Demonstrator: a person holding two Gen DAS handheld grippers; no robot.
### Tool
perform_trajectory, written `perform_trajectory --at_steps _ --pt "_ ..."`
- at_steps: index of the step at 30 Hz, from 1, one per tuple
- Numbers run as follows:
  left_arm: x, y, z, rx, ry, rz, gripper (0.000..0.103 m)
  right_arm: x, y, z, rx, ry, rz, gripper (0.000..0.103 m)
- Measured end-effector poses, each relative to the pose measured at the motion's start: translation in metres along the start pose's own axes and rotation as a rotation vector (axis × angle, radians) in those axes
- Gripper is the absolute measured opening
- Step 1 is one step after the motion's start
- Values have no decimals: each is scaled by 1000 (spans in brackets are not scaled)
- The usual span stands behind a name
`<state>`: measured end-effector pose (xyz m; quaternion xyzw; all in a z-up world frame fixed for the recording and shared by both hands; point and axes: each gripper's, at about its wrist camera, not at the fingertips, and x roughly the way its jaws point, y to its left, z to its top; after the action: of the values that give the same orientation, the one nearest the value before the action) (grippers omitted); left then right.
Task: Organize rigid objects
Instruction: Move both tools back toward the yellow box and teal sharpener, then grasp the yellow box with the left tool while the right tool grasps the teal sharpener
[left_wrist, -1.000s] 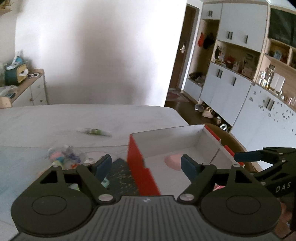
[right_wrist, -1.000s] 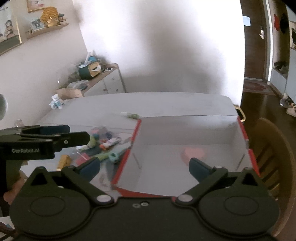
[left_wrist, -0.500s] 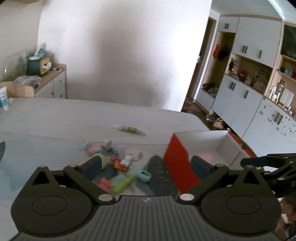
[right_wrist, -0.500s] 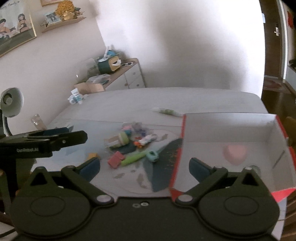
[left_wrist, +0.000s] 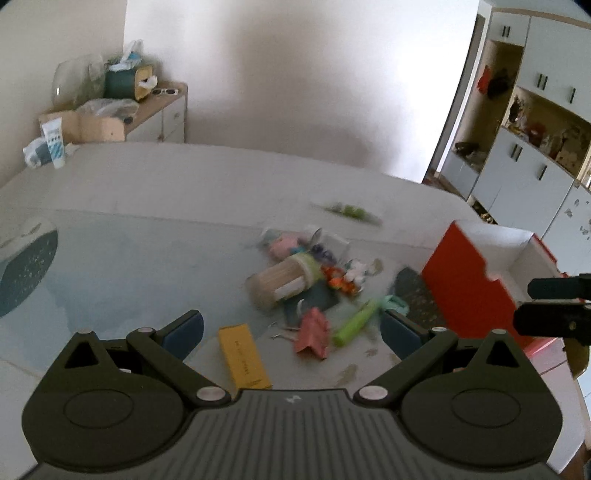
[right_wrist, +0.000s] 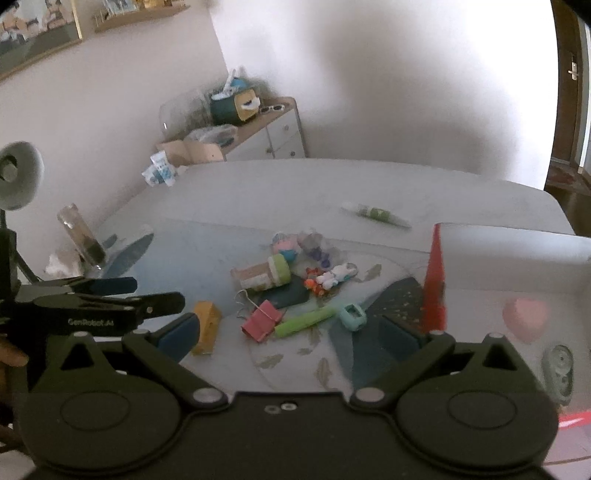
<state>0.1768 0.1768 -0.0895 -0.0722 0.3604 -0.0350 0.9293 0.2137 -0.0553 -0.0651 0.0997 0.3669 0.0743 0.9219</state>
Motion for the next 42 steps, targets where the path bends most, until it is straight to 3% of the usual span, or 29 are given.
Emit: perform_trajectory --at_steps 10,19,26,35,42 --pt "36 22 -17 -19 88 0 103 66 5 0 -55 79 -106 96" --pt "57 27 -25 -28 106 70 103 109 -14 2 -112 168 -191 85" --pt "74 25 -30 -30 147 80 102 135 -19 4 -192 228 -197 74" --pt "89 24 -33 -38 171 98 101 164 -34 7 -189 302 -186 56" --pt "95 22 -35 -31 180 106 82 175 -36 8 -176 339 -193 48"
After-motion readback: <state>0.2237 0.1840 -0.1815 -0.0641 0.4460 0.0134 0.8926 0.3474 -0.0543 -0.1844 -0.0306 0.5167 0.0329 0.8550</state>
